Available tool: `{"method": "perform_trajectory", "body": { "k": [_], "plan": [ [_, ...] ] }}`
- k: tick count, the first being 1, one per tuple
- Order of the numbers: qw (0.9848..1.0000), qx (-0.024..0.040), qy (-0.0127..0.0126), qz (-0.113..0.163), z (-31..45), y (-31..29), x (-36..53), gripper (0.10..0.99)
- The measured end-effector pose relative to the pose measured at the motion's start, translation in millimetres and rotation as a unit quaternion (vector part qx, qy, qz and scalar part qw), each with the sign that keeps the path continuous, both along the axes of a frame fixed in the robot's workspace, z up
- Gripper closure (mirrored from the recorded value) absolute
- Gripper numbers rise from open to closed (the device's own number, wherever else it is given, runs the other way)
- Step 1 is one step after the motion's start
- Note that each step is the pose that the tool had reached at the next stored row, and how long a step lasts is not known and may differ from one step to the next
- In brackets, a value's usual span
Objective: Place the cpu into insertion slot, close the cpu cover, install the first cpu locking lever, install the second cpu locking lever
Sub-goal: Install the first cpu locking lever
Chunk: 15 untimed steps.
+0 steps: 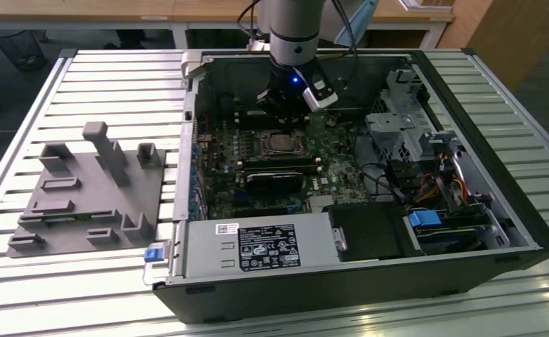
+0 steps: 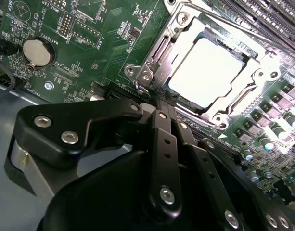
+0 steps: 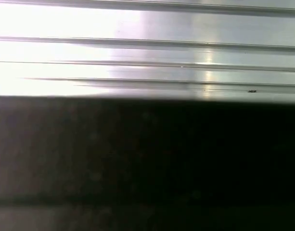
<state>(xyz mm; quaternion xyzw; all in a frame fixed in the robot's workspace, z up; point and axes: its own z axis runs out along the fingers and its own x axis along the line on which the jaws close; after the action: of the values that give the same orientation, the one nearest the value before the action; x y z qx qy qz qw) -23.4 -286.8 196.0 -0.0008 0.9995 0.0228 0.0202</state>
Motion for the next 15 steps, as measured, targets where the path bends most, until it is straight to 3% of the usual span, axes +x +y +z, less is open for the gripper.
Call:
{"method": "perform_trajectory", "body": {
  "k": [10, 15],
  "plan": [
    [1.0, 0.004, -0.0005, 0.0, 0.2, 2.3, 0.7, 0.98],
    [1.0, 0.0033, -0.0002, 0.0, 11.8, 2.2, 0.6, 0.98]
  ]
}}
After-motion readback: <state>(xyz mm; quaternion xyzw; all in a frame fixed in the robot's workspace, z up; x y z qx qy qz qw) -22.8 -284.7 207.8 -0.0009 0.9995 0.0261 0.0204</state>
